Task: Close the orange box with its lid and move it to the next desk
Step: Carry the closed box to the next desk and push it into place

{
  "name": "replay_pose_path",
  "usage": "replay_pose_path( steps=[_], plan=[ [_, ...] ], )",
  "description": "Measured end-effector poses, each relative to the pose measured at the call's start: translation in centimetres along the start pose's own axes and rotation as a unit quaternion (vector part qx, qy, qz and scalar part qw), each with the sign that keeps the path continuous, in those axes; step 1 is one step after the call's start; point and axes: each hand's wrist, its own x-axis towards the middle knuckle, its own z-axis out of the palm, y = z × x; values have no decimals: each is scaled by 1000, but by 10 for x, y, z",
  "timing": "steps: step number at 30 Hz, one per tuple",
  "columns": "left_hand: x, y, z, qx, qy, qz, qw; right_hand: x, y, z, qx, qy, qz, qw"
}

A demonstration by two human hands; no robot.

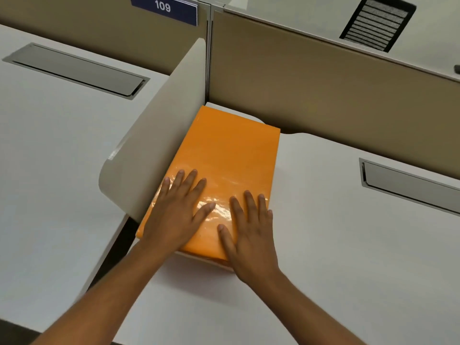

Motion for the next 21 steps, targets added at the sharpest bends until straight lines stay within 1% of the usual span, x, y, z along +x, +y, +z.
replay_pose_path(
  steps=[6, 12, 16, 21],
  plan=[
    [74, -20, -4, 28, 6, 13, 999, 72, 1, -1, 3, 13, 9, 1000],
    [141, -34, -10, 30, 4, 8, 1000, 142, 8, -3, -3, 19, 6, 1000],
    [167, -39, -13, 34, 4, 7, 999, 170, 13, -2, -4, 24, 4, 1000],
    [180, -40, -14, 43, 8, 6, 999, 186, 17, -2, -7, 22, 1, 1000]
  ],
)
